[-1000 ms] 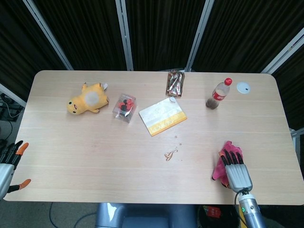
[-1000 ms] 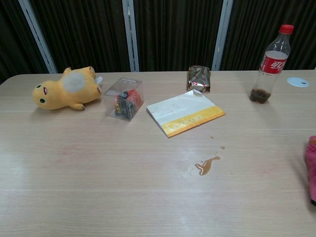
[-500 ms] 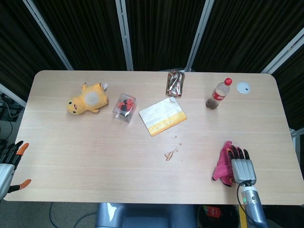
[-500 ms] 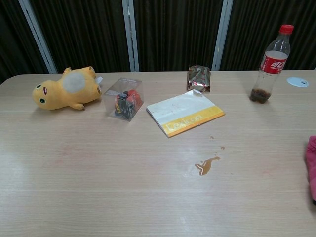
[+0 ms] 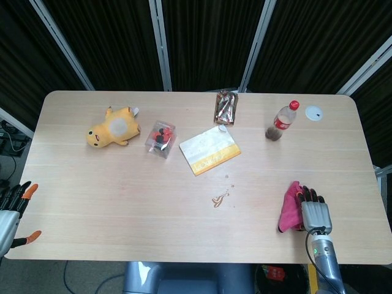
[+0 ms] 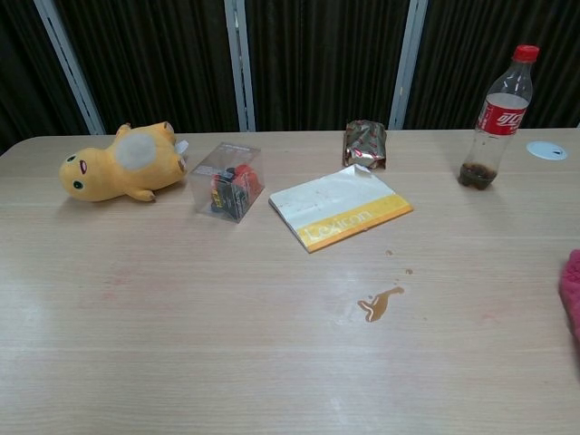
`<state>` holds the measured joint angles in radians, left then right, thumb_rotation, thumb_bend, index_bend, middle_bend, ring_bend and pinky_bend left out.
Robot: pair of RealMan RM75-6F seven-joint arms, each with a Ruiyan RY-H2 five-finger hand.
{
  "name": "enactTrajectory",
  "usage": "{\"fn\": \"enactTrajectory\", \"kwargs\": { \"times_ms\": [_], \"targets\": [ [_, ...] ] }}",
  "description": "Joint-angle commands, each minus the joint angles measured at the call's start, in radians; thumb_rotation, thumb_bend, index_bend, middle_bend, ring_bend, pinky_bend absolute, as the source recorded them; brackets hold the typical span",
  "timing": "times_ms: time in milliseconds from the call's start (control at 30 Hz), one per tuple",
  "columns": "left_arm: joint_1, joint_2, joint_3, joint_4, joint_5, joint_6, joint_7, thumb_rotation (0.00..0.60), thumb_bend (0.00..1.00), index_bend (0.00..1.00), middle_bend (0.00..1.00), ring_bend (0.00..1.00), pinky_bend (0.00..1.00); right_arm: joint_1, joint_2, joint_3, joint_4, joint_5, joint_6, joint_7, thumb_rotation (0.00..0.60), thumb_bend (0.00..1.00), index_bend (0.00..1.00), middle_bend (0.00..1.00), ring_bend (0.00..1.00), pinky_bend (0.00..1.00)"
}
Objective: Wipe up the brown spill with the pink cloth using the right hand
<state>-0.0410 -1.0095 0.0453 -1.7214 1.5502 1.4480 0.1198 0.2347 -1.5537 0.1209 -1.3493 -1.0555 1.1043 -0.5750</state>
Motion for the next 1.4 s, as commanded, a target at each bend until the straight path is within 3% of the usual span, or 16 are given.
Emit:
{"fn": "enactTrajectory", "kwargs": {
  "times_ms": [33,200,333,800,1133,1400],
  "targets": [
    [-0.001,-0.001,-0.001,0.0,-0.002,-0.001,0.0,0.6,0.0,0.0,0.0,0.0,0.0,0.007,-0.028,-0.003,0.032,-0.011,0.006,0.025,0.6,0.39,0.32,0.17,0.09,0.4],
    [-0.002,-0.001,-0.002,0.0,-0.003,0.0,-0.002,0.6,0.0,0.0,0.0,0.0,0.0,0.008,-0.054,-0.017,0.063,-0.083,0.042,0.097,0.6,0.49,0.56,0.46,0.4,0.63],
    [-0.001,-0.001,-0.002,0.001,-0.002,0.002,-0.004,0.6,0.0,0.0,0.0,0.0,0.0,0.01,-0.067,-0.024,0.075,-0.142,0.077,0.15,0.6,0.53,0.68,0.57,0.51,0.7],
    [-0.001,-0.003,-0.003,-0.001,-0.006,0.002,-0.007,0.6,0.0,0.0,0.0,0.0,0.0,0.052,-0.115,-0.014,-0.014,-0.189,0.102,0.125,0.6,0.56,0.74,0.6,0.53,0.72],
    [-0.001,0.001,-0.004,-0.008,-0.02,-0.005,-0.005,0.6,0.0,0.0,0.0,0.0,0.0,0.117,-0.197,0.012,0.006,-0.159,0.059,0.039,0.6,0.57,0.74,0.6,0.53,0.72],
    [-0.005,0.002,-0.006,-0.01,-0.022,-0.01,-0.002,0.6,0.0,0.0,0.0,0.0,0.0,0.143,-0.257,0.0,0.018,-0.149,0.044,-0.005,0.6,0.57,0.74,0.6,0.53,0.72]
  ]
}}
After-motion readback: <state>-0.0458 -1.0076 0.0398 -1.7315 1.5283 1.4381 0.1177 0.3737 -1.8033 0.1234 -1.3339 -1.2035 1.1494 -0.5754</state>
